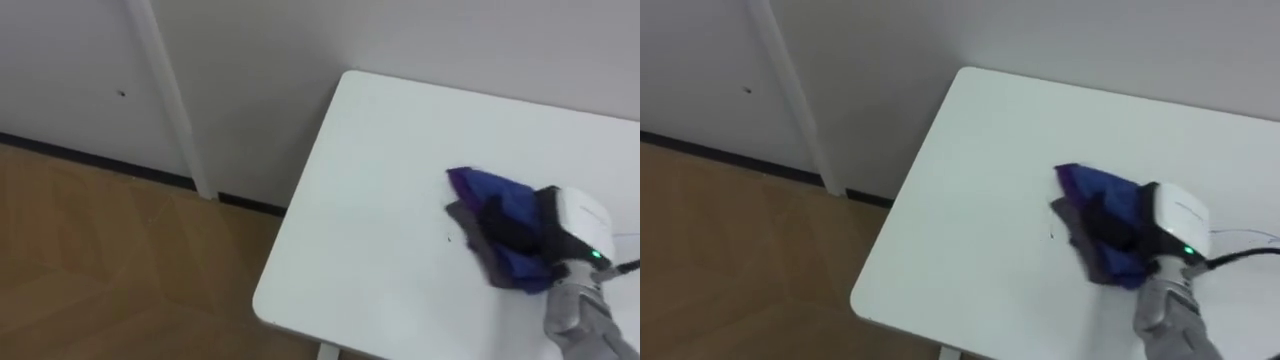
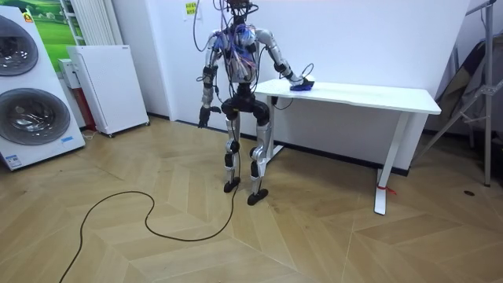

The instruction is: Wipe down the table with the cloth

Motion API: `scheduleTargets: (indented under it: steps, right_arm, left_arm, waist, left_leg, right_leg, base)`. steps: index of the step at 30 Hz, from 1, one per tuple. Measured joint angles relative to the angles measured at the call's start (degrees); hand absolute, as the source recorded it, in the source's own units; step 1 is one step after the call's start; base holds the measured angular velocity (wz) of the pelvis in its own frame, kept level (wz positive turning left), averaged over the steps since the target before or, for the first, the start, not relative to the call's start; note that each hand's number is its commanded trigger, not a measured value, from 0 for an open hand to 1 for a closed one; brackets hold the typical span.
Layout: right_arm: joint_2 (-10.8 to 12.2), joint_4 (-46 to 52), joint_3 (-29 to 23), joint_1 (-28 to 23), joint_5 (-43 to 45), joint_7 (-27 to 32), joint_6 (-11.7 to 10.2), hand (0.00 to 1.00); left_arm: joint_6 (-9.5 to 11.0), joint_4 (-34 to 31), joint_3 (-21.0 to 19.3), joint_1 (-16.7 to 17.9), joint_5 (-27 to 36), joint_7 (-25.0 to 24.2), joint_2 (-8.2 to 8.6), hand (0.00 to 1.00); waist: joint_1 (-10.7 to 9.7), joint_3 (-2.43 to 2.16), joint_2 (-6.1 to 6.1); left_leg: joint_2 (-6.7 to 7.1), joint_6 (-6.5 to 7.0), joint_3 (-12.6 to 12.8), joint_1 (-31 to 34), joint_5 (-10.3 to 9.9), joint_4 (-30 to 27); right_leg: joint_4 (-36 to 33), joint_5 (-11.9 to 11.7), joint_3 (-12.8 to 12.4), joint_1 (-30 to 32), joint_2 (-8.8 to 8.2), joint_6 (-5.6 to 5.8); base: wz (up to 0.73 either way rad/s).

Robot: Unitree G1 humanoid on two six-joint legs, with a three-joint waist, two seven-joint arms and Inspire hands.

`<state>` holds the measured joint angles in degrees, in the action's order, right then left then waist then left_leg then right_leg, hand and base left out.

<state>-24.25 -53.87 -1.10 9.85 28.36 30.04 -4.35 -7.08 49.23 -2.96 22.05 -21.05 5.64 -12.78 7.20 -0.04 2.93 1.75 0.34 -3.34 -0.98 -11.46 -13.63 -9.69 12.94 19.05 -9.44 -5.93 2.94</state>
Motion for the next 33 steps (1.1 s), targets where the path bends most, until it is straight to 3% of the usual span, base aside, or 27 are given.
scheduleTargets:
  steps: [6, 8, 9, 16, 18, 19, 20, 21, 22, 26, 27, 29, 31, 33]
  right_arm:
    - [-2.18, -1.93, -4.59, -3.74, -6.12, 0.70, -0.26, 1.00]
    - [-2.18, -2.01, -6.19, -5.93, -5.70, 1.13, -0.94, 1.00]
    - [-2.19, -2.11, -7.16, -7.28, -5.59, 1.18, -1.37, 1.00]
    - [-2.20, -1.57, -8.00, -11.24, -2.47, 1.72, -1.85, 1.00]
    - [-2.20, -0.96, -7.59, -11.41, -0.31, 1.85, -1.54, 1.00]
    - [-2.20, -0.44, -6.95, -11.20, 1.13, 1.86, -0.74, 1.00]
    - [-2.21, 0.30, -6.84, -11.12, 1.89, 1.76, -0.30, 1.00]
    - [-2.16, 1.81, -6.31, -11.15, 4.45, 1.67, 0.83, 1.00]
    - [-2.19, 3.83, -5.11, -11.24, 6.57, 1.67, 2.72, 1.00]
    - [-1.85, 9.10, 1.90, -9.13, 14.63, 0.32, 5.26, 1.00]
    - [-1.70, 10.91, 4.86, -7.77, 16.89, -1.14, 5.35, 1.00]
    - [-0.64, 12.45, 9.96, -3.89, 19.63, -2.95, 5.42, 1.00]
    - [1.19, 14.62, 15.87, 0.89, 21.05, -5.33, 6.17, 1.00]
    - [2.91, 15.34, 18.63, 3.92, 21.77, -7.05, 6.31, 1.00]
  left_arm:
    - [0.19, 0.17, -2.67, 1.66, 0.05, -0.09, -0.23, 0.00]
    - [0.57, 0.15, -3.80, 2.18, -0.03, -0.08, 0.12, 0.00]
    - [0.94, 0.27, -4.18, 2.32, -0.03, -0.03, 0.21, 0.00]
    - [2.50, 0.44, -3.87, 2.50, -0.02, -0.03, 0.38, 0.00]
    - [2.54, 0.81, -3.66, 2.52, -0.02, -0.06, 0.37, 0.00]
    - [2.53, 1.74, -3.43, 2.35, 0.04, -0.18, 0.42, 0.00]
    - [2.53, 2.14, -3.42, 2.32, 0.05, -0.22, 0.58, 0.00]
    - [2.43, 2.64, -2.96, 2.11, 0.00, -0.26, 0.69, 0.00]
    - [2.45, 2.63, -2.20, 1.91, -0.03, -0.27, 0.67, 0.00]
    - [2.42, 3.80, 0.60, 1.60, 0.03, -1.15, 0.29, 0.00]
    - [2.39, 4.35, 0.95, 0.97, 0.11, -1.58, 0.35, 0.00]
    - [2.37, 4.42, 1.61, 0.00, 0.09, -1.75, 0.34, 0.00]
    - [2.40, 3.72, 3.44, -0.77, 0.30, -1.82, 0.25, 0.00]
    - [2.37, 3.31, 4.68, -1.22, 0.24, -2.03, -0.03, 0.00]
  waist:
    - [-0.99, -0.09, -0.35]
    - [-1.42, -0.55, -0.08]
    - [-1.48, -0.36, -0.23]
    - [-2.19, -0.49, 0.06]
    - [-1.84, -0.37, 0.23]
    - [-1.72, -0.54, -0.21]
    - [-1.61, -0.28, 0.25]
    - [-1.18, -0.41, -0.42]
    - [-0.29, -0.22, -0.38]
    - [1.71, -0.08, -0.65]
    - [3.23, -0.07, -0.70]
    - [4.36, 0.72, -0.43]
    - [6.11, 1.23, -0.57]
    - [7.00, 1.25, -0.17]
  left_leg:
    - [-0.01, 0.00, 0.15, -0.38, 0.00, -0.01]
    - [-0.01, 0.00, 0.32, -0.96, 0.00, 0.24]
    - [-0.01, 0.00, 0.33, -1.62, 0.00, 0.28]
    - [-0.27, 0.00, 1.38, -2.74, -0.01, 0.08]
    - [-0.40, -0.01, 1.55, -2.63, -0.03, 0.02]
    - [-0.47, -0.02, 1.73, -2.62, -0.04, -0.15]
    - [-0.52, -0.04, 1.90, -2.60, -0.03, -0.11]
    - [-0.61, -0.07, 2.14, -2.59, 0.01, -0.09]
    - [-0.85, -0.11, 2.73, -2.64, 0.05, -0.06]
    - [-1.20, -0.31, 3.16, -2.66, 0.42, 0.17]
    - [-1.38, -0.34, 3.07, -2.65, 0.41, 0.17]
    - [-1.48, -0.53, 2.51, -2.14, 0.52, 0.19]
    - [-1.43, -0.66, 1.94, -1.36, 0.67, 0.20]
    - [-1.22, -0.66, 1.04, -0.11, 0.73, -0.17]
  right_leg:
    - [0.06, 0.00, -0.03, -0.41, 0.01, 0.00]
    - [0.08, 0.00, -0.05, -0.96, -0.02, 0.01]
    - [0.17, 0.00, -0.03, -1.68, -0.01, 0.01]
    - [0.01, 0.01, 0.00, -2.72, 0.00, 0.03]
    - [-0.18, 0.01, -0.32, -2.85, 0.06, 0.02]
    - [-0.23, 0.00, -0.52, -2.79, 0.09, 0.01]
    - [-0.31, -0.03, -0.75, -2.56, 0.10, -0.05]
    - [-0.28, -0.16, -1.01, -2.42, 0.17, -0.26]
    - [-0.27, -0.22, -1.49, -2.16, 0.26, -0.36]
    - [-0.26, -0.43, -2.72, -1.32, 0.68, -0.70]
    - [-0.34, -0.54, -3.41, -0.91, 0.94, -0.90]
    - [-0.92, -0.61, -3.21, -0.28, 1.12, -1.08]
    - [-0.85, -0.59, -2.84, 0.51, 1.19, -1.19]
    - [-0.76, -0.58, -1.71, 1.35, 1.04, -1.17]
  base:
    - [0.02]
    - [0.04]
    - [0.00]
    - [-0.07]
    - [-0.09]
    - [-0.12]
    - [-0.14]
    - [-0.20]
    - [-0.23]
    - [-0.18]
    - [-0.25]
    - [-0.09]
    - [0.15]
    - [0.26]
